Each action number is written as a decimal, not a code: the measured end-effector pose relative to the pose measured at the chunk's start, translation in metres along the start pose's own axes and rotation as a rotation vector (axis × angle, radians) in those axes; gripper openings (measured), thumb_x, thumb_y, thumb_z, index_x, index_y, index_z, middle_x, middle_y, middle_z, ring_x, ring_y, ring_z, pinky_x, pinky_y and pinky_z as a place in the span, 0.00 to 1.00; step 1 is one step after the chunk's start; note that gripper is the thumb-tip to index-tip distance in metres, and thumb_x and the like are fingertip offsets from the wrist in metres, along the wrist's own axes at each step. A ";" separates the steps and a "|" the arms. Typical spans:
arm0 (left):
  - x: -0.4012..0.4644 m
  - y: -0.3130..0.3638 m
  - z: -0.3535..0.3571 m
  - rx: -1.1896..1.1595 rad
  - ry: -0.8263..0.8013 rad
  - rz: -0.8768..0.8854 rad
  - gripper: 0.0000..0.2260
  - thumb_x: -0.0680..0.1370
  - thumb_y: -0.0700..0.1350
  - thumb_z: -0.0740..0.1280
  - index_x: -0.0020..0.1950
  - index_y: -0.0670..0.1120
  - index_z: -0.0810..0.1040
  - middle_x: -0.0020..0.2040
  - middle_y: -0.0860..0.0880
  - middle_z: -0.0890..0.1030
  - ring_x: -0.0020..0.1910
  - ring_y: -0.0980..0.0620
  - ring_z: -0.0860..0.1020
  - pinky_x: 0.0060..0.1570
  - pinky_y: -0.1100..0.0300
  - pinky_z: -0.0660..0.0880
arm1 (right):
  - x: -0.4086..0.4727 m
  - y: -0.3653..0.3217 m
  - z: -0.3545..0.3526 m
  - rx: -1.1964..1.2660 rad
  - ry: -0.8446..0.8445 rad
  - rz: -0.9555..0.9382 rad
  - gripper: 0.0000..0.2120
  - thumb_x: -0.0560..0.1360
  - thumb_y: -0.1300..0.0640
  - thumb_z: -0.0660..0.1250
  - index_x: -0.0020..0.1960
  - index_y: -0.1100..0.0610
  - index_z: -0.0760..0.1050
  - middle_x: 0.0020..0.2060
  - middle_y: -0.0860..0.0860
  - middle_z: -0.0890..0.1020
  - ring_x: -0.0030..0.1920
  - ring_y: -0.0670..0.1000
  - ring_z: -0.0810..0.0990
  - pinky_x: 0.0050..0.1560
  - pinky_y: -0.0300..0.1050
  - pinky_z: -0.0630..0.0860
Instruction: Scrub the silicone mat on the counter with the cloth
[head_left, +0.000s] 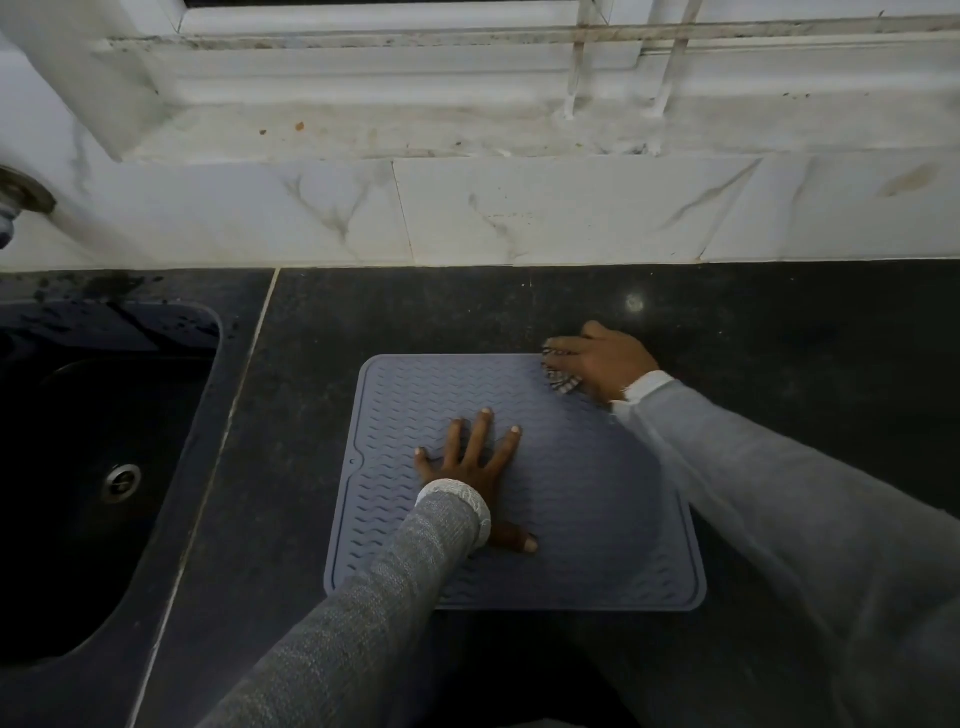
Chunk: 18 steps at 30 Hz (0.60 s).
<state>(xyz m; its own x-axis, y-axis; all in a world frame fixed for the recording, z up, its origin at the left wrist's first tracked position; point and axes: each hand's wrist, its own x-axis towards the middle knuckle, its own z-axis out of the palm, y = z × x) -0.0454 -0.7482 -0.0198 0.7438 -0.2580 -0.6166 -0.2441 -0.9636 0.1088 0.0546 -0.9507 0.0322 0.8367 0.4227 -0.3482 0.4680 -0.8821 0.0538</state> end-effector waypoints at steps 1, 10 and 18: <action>0.000 -0.002 0.001 0.010 -0.003 -0.005 0.60 0.57 0.75 0.68 0.70 0.63 0.26 0.72 0.53 0.23 0.73 0.41 0.30 0.65 0.26 0.41 | 0.006 -0.012 -0.001 -0.026 0.021 -0.046 0.29 0.75 0.57 0.66 0.72 0.46 0.60 0.74 0.50 0.59 0.68 0.57 0.63 0.68 0.51 0.65; 0.001 0.001 0.003 -0.004 0.009 0.002 0.60 0.57 0.75 0.69 0.70 0.64 0.26 0.71 0.53 0.23 0.73 0.41 0.30 0.65 0.26 0.41 | -0.016 0.014 0.007 -0.112 -0.072 -0.048 0.25 0.76 0.58 0.63 0.71 0.46 0.62 0.72 0.49 0.63 0.68 0.55 0.63 0.65 0.49 0.65; 0.002 0.001 0.001 -0.003 -0.007 -0.003 0.60 0.57 0.75 0.68 0.70 0.63 0.25 0.71 0.53 0.22 0.73 0.41 0.29 0.65 0.26 0.40 | 0.020 -0.029 -0.002 -0.058 0.001 -0.105 0.28 0.75 0.56 0.65 0.72 0.47 0.61 0.73 0.51 0.61 0.68 0.58 0.64 0.65 0.51 0.67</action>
<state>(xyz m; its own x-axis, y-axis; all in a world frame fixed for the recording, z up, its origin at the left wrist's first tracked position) -0.0450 -0.7495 -0.0217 0.7401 -0.2547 -0.6224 -0.2400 -0.9646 0.1094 0.0579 -0.9165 0.0253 0.7827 0.5122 -0.3536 0.5684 -0.8197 0.0710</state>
